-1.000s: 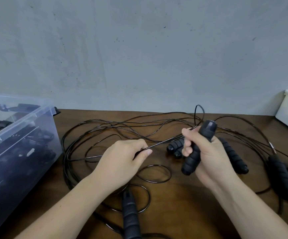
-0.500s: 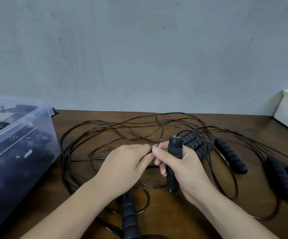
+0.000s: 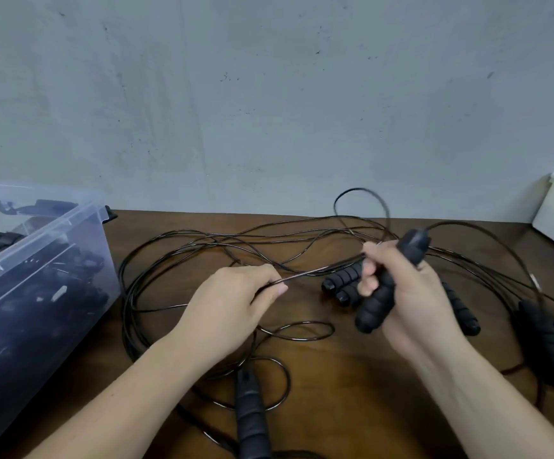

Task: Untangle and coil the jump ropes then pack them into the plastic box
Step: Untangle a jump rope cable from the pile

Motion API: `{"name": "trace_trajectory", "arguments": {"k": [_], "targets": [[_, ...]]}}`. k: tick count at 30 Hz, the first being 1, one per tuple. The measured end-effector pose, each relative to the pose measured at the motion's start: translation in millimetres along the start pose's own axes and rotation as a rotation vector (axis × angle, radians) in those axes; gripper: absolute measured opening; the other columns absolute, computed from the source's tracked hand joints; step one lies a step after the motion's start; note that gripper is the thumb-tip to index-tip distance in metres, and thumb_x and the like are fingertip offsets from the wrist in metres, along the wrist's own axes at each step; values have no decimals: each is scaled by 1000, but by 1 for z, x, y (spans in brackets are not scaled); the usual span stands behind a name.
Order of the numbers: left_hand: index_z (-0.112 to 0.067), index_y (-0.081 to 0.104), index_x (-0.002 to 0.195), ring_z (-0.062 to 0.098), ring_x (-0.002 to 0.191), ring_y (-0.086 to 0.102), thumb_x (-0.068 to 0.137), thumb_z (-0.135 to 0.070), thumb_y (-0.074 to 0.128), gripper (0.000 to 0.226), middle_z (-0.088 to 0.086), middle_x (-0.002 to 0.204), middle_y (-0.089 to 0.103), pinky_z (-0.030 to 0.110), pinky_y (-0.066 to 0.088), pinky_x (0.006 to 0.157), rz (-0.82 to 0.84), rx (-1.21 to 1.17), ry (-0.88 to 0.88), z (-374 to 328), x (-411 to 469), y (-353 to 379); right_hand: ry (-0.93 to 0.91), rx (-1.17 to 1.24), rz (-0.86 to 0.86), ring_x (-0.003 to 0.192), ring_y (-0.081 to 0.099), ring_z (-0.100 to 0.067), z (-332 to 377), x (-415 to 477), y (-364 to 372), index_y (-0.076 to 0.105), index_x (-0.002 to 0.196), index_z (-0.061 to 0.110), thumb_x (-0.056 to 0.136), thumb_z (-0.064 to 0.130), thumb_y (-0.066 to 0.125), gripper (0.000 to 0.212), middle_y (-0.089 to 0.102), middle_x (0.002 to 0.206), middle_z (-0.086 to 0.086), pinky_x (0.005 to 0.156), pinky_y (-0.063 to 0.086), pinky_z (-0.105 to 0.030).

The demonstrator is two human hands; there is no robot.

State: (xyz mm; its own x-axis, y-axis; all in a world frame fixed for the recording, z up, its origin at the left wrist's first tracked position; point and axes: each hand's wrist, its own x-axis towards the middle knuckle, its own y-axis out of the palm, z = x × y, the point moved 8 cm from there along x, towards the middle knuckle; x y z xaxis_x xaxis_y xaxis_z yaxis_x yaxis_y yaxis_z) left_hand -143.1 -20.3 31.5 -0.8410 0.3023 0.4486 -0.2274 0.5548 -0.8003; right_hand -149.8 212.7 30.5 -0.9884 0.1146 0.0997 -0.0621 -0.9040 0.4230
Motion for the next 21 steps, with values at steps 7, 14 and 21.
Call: {"name": "trace_trajectory", "arguments": {"k": [7, 14, 21], "targets": [[-37, 61, 94, 6, 78, 57, 107, -51, 50, 23, -14, 74, 56, 23, 42, 63, 5, 9, -12, -3, 0, 1, 80, 36, -13, 56, 47, -15, -12, 5, -7, 70, 107, 3, 98, 24, 74, 23, 60, 77, -7, 52, 45, -26], [-35, 62, 96, 8, 79, 56, 108, -50, 49, 23, -14, 78, 57, 25, 45, 63, -11, 6, 23, -14, -3, 3, 116, -240, 151, 60, 55, -18, -48, -22, 27, 77, 100, 5, 94, 27, 79, 23, 72, 83, -13, 56, 48, -28], [-35, 61, 96, 10, 76, 57, 105, -51, 40, 28, -11, 79, 57, 32, 49, 62, 34, 47, 106, -25, -7, 12, 27, -317, 159, 60, 57, -18, -44, -24, 29, 78, 86, 5, 95, 20, 77, 19, 73, 76, -14, 61, 51, -29]]}}
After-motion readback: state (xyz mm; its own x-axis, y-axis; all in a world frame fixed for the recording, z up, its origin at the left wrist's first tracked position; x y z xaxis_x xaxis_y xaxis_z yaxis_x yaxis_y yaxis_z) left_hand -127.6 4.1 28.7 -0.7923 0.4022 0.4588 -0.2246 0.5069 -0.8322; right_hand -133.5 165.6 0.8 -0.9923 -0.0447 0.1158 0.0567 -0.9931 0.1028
